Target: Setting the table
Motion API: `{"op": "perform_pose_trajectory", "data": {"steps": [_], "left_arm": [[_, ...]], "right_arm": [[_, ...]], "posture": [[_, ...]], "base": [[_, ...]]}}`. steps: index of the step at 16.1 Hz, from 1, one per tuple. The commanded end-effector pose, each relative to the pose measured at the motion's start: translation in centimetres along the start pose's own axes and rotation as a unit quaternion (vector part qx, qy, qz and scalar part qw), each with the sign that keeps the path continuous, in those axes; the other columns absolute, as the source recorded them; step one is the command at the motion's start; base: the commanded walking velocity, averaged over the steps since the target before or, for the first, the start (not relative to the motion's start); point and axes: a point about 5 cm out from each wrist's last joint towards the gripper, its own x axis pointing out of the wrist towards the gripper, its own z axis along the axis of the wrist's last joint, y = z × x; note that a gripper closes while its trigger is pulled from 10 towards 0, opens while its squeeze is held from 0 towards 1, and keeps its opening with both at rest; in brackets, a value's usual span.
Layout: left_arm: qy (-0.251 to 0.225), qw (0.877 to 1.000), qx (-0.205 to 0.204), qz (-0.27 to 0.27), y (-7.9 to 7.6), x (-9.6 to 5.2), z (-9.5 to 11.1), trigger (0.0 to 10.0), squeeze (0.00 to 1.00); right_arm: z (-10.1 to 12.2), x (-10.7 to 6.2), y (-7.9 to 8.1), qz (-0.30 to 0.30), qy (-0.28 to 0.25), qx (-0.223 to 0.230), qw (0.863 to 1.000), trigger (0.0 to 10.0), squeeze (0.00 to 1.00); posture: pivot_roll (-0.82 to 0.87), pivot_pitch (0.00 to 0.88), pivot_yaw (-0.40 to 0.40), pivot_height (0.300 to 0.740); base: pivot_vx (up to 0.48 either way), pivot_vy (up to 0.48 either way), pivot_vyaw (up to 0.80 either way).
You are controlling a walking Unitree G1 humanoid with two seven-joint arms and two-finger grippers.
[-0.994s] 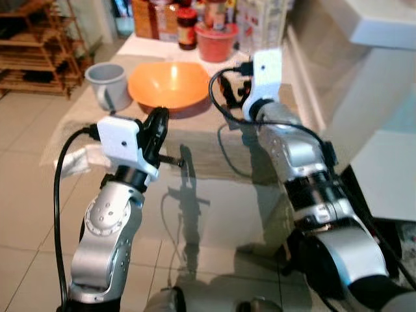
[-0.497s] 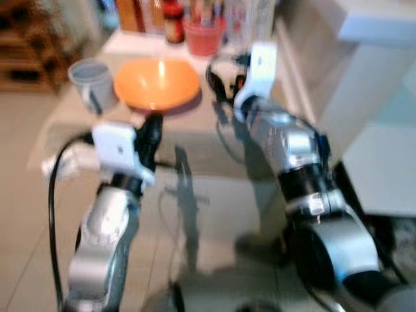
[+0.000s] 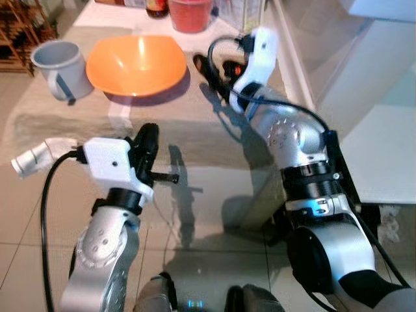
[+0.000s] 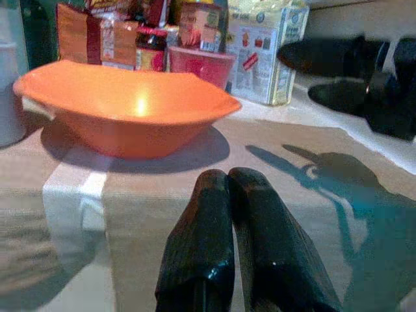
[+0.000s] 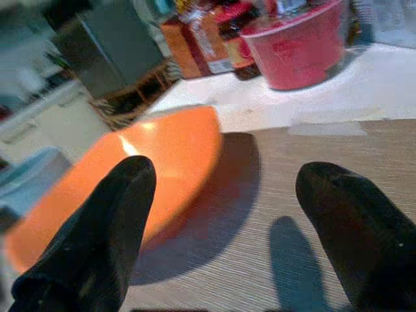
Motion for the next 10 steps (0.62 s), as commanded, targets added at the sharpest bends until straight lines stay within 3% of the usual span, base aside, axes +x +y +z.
{"op": "perform_pose_trajectory", "data": {"steps": [1,3,5,7,8,10], "left_arm": [[0.002,1.000,0.000,0.005,-0.2,-0.4,0.2,10.0,0.00],[0.005,1.000,-0.001,0.010,-0.3,-0.7,0.4,10.0,0.00],[0.005,1.000,0.000,0.013,-0.4,-0.7,0.6,10.0,0.00],[0.003,1.000,0.002,0.016,-0.4,-0.8,0.9,10.0,0.00],[0.001,1.000,0.005,0.019,-0.4,-1.0,1.1,10.0,0.00],[0.000,1.000,0.006,0.022,-0.5,-1.0,1.2,10.0,0.00]], "right_arm": [[1.5,0.1,1.1,0.028,-0.019,0.010,0.999,10.0,0.00],[0.3,0.9,1.4,-0.001,0.038,-0.006,0.999,10.0,0.00],[-0.4,1.4,1.6,-0.013,0.056,-0.004,0.998,10.0,0.00],[-0.4,2.0,2.2,-0.013,0.060,0.002,0.998,10.0,0.00],[0.1,2.9,3.4,0.001,0.053,0.023,0.998,10.0,0.00],[0.7,3.4,4.3,0.019,0.047,0.035,0.998,10.0,0.00]], "posture": [[-0.05,0.291,-0.051,0.740],[-0.04,0.305,-0.064,0.740],[-0.03,0.307,-0.069,0.740],[-0.03,0.308,-0.074,0.740],[-0.01,0.304,-0.083,0.740],[-0.01,0.299,-0.091,0.740]], "base": [[0.000,0.000,0.00],[0.000,0.000,0.00],[0.000,0.000,0.00],[0.000,0.000,0.00],[0.000,0.000,0.00],[0.000,0.000,0.00]]}}
